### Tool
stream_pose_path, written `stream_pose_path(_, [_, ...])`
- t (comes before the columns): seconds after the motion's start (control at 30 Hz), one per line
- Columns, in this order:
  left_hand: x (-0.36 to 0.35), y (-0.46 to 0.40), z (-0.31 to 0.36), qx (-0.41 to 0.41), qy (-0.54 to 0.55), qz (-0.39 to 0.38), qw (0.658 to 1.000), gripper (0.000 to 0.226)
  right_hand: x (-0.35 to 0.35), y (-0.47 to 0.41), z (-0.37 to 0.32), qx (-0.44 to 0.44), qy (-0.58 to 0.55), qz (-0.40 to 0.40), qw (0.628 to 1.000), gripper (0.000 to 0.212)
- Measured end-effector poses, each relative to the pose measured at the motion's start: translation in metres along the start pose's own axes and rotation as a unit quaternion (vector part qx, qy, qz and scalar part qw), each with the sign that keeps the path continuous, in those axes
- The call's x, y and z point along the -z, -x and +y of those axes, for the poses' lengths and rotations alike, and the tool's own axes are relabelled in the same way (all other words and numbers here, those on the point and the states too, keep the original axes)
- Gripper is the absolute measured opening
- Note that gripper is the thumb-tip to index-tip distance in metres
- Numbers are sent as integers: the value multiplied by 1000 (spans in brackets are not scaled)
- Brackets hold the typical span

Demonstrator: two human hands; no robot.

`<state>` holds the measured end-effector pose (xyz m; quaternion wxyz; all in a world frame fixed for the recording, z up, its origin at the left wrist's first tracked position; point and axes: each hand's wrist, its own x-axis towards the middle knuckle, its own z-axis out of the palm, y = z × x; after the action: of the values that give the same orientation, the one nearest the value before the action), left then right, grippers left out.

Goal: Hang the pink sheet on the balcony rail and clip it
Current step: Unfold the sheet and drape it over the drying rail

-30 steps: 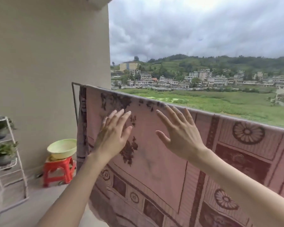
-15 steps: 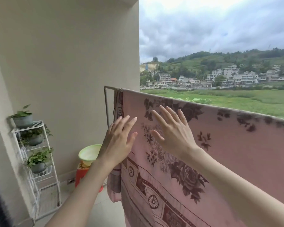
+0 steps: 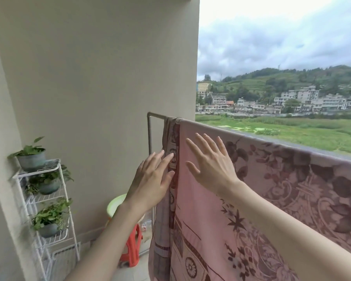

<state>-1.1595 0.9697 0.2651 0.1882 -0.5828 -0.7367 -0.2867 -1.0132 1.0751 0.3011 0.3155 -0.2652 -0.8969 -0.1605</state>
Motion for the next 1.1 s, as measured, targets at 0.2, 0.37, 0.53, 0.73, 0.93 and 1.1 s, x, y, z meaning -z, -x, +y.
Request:
stream_pose_path(0.2, [-43, -71, -67, 24, 52, -8, 998, 49, -76, -89, 7, -6, 3, -32, 999, 61])
stream_pose_path(0.37, [-91, -127, -129, 12, 97, -40, 994, 49, -133, -149, 15, -24, 25, -38, 999, 61])
stream_pose_path(0.53, [-129, -179, -191, -4, 165, -80, 983, 46, -182, -201, 20, -97, 19, -26, 995, 60])
stream_pose_path(0.73, [-160, -253, -237, -11, 277, -96, 956, 40, -209, -249, 36, -176, 80, -15, 981, 58])
stream_pose_path(0.93, [-191, -306, -245, 25, 436, -163, 884, 35, -234, -266, 57, -268, 156, 7, 951, 48])
stream_pose_path(1.1, [-215, -343, -231, 52, 507, -175, 843, 35, -259, -252, 70, -265, 254, 119, 923, 32])
